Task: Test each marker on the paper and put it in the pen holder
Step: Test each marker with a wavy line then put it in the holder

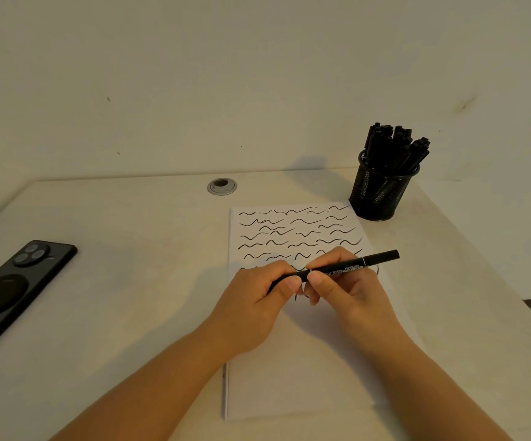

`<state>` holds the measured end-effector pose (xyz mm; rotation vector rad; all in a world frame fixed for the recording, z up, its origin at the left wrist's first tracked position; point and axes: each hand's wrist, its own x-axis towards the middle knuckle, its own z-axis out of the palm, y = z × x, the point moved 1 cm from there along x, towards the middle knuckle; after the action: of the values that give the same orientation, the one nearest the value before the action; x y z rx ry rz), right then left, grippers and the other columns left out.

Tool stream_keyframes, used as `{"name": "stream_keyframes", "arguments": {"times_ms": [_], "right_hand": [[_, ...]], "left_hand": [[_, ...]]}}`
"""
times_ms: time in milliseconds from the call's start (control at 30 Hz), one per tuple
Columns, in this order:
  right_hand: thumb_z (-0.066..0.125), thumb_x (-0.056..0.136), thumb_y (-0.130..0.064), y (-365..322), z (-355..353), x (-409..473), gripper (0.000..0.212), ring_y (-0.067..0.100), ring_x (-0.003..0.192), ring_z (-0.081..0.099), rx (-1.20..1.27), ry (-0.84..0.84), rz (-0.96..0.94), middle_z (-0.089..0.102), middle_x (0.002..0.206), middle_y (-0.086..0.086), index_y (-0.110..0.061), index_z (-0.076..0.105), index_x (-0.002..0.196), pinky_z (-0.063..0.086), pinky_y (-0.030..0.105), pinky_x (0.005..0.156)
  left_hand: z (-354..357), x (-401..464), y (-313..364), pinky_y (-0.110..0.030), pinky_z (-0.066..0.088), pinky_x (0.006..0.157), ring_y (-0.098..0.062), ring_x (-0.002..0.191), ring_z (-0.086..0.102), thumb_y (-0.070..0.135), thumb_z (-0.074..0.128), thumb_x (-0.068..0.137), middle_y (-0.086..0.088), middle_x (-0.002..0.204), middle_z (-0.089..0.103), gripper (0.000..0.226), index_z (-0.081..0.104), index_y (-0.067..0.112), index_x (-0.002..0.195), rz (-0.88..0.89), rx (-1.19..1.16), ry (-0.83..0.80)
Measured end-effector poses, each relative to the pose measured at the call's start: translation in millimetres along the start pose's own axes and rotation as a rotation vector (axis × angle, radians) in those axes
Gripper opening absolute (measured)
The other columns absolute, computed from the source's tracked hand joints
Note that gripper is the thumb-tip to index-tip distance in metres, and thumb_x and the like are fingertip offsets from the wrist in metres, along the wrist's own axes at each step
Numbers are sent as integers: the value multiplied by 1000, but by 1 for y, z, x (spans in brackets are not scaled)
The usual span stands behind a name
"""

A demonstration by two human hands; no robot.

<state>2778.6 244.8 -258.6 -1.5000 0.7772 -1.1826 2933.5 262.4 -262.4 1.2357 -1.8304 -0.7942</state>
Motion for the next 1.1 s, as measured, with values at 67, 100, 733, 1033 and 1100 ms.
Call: {"name": "stream_keyframes", "arguments": {"times_ms": [67, 100, 733, 1033, 1100], "right_hand": [[63, 81, -10, -1, -1, 1, 4, 11, 58, 59, 20, 19, -2, 65, 60, -1, -14, 64, 83, 49, 19, 60], [63, 81, -10, -1, -2, 0, 6, 11, 58, 59, 37, 34, 7, 66, 62, 0, -15, 66, 84, 49, 19, 59], [68, 75, -30, -48, -64, 27, 11, 1, 75, 56, -804, 1, -132, 62, 68, -21, -40, 65, 76, 40, 10, 64], [65, 81, -30, -59, -99, 49, 7, 7, 69, 55, -1109, -54, -209, 58, 72, -16, -25, 62, 87, 49, 30, 66], [65, 81, -28, -64, -117, 55, 7, 10, 66, 56, -1135, 11, -174, 57, 70, -16, -25, 60, 85, 49, 32, 65]], "left_hand": [[-1, 1, 1, -20, 38, 54, -8, 57, 49, 44, 43, 86, 13, 67, 59, 13, 53, 38, 82, 15, -6, 43], [-3, 1, 0, -15, 34, 51, -5, 53, 45, 39, 45, 86, 17, 63, 56, 7, 50, 37, 82, 10, -17, 76], [-30, 51, 49, -8, 38, 61, 5, 70, 52, 32, 53, 88, 21, 70, 56, 10, 49, 40, 85, 158, 359, 162], [9, 107, 83, -22, 45, 69, -2, 80, 54, 39, 50, 89, 18, 87, 57, 22, 54, 29, 108, 317, 453, 95], [16, 122, 75, -24, 48, 75, 0, 86, 54, 41, 52, 88, 19, 98, 56, 33, 46, 31, 119, 222, 352, 76]]}}
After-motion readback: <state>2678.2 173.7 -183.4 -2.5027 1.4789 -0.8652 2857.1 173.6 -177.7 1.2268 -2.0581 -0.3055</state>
